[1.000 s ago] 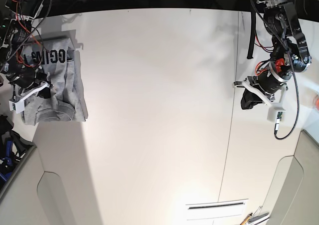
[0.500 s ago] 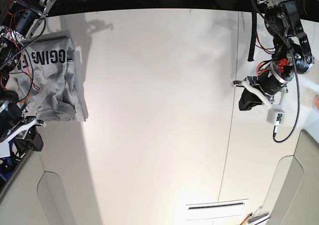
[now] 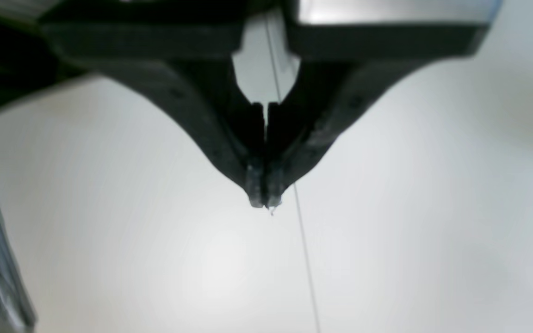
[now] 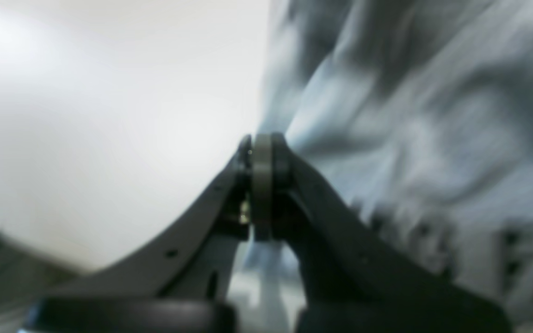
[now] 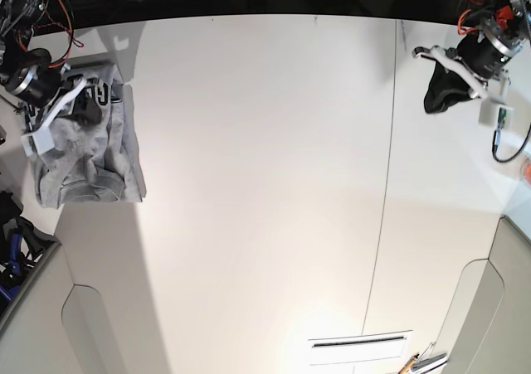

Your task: Fold the T-shirt properly

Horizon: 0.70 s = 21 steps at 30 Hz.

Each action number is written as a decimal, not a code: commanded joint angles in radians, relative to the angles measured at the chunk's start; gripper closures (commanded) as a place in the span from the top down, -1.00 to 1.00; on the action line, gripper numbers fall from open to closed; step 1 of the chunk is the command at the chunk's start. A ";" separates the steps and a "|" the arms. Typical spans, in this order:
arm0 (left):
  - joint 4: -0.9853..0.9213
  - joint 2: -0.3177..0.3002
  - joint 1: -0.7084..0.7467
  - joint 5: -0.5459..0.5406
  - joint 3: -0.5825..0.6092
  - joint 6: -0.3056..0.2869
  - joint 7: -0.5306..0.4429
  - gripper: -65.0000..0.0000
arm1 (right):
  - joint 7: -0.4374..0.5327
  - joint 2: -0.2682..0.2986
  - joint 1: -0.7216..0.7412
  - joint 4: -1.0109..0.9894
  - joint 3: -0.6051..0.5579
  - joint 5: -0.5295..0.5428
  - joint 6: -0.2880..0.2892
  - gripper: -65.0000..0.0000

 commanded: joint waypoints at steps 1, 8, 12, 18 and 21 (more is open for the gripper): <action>0.024 -0.008 0.040 -0.047 -0.027 -0.018 0.002 -1.00 | 0.001 0.016 -0.035 0.035 0.018 0.041 0.013 -1.00; 0.025 -0.009 0.253 -0.259 -0.185 -0.087 0.098 -1.00 | -0.065 0.016 -0.241 0.216 0.168 0.148 0.021 -1.00; 0.025 -0.021 0.371 -0.340 -0.249 -0.101 0.161 -1.00 | -0.116 0.036 -0.353 0.317 0.294 0.203 0.021 -1.00; 0.025 -0.146 0.519 -0.349 -0.261 -0.111 0.166 -1.00 | -0.120 0.134 -0.521 0.346 0.386 0.233 0.020 -1.00; 0.025 -0.190 0.571 -0.349 -0.261 -0.111 0.166 -1.00 | -0.119 0.200 -0.610 0.346 0.388 0.232 0.020 -1.00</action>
